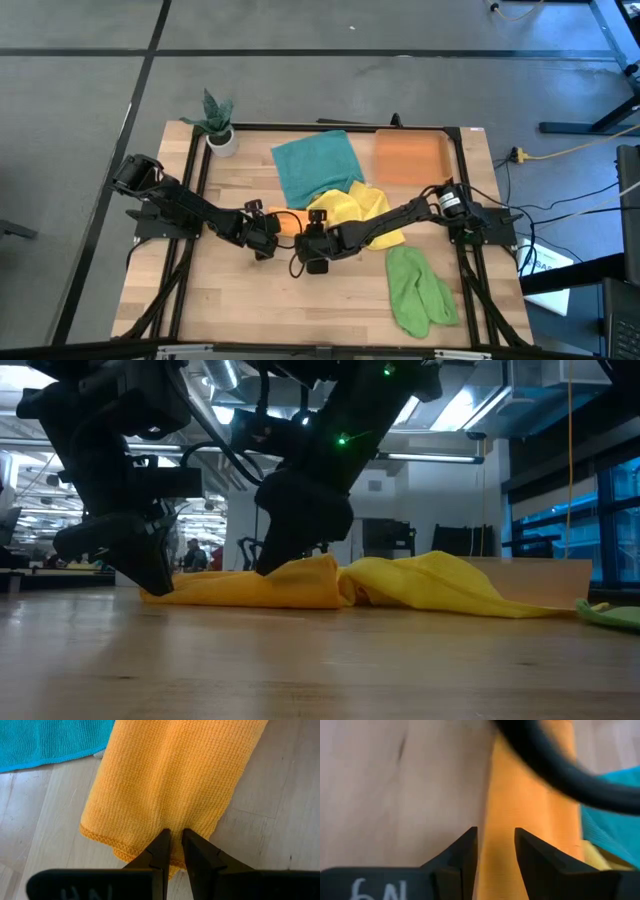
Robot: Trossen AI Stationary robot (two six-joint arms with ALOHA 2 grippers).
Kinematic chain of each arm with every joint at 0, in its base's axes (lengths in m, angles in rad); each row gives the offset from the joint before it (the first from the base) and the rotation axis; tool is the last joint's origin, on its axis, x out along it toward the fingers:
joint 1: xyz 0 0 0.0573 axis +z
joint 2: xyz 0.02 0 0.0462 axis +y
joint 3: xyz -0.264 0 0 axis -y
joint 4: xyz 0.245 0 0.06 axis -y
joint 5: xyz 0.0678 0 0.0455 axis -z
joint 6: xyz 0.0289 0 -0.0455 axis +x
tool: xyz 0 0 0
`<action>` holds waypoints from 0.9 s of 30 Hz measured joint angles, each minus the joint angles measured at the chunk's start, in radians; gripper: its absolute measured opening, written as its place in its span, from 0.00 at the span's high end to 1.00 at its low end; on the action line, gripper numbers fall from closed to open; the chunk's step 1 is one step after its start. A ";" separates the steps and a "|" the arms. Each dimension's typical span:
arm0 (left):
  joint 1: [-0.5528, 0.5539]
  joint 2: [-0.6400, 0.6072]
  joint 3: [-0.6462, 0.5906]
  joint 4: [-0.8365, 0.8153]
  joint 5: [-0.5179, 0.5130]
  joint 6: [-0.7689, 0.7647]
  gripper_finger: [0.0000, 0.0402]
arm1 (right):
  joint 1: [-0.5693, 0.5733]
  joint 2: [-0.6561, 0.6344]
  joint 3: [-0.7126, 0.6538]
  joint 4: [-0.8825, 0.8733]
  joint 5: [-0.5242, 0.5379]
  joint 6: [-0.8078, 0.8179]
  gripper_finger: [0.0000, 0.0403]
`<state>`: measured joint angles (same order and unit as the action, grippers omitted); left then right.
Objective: Roll microfiber towels into tight, uniform cylinder then place into a basket
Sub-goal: Put the orange microfiber towel into the bin
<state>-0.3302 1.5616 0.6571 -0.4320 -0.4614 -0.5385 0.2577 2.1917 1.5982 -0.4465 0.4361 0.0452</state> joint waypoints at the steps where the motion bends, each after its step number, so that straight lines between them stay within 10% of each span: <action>1: 0.000 0.000 0.000 0.000 0.000 0.000 0.88 | 0.000 0.000 0.000 0.000 -0.005 0.000 0.68; 15: 0.000 0.000 0.000 0.003 -0.001 0.000 0.88 | -0.008 0.000 0.000 0.009 0.071 0.000 0.43; 27: 0.001 0.000 0.000 0.004 -0.001 -0.002 0.88 | -0.106 0.005 0.000 -0.006 -0.070 0.057 0.42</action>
<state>-0.3294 1.5616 0.6571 -0.4282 -0.4625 -0.5407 0.1520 2.1963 1.5979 -0.4525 0.3659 0.1020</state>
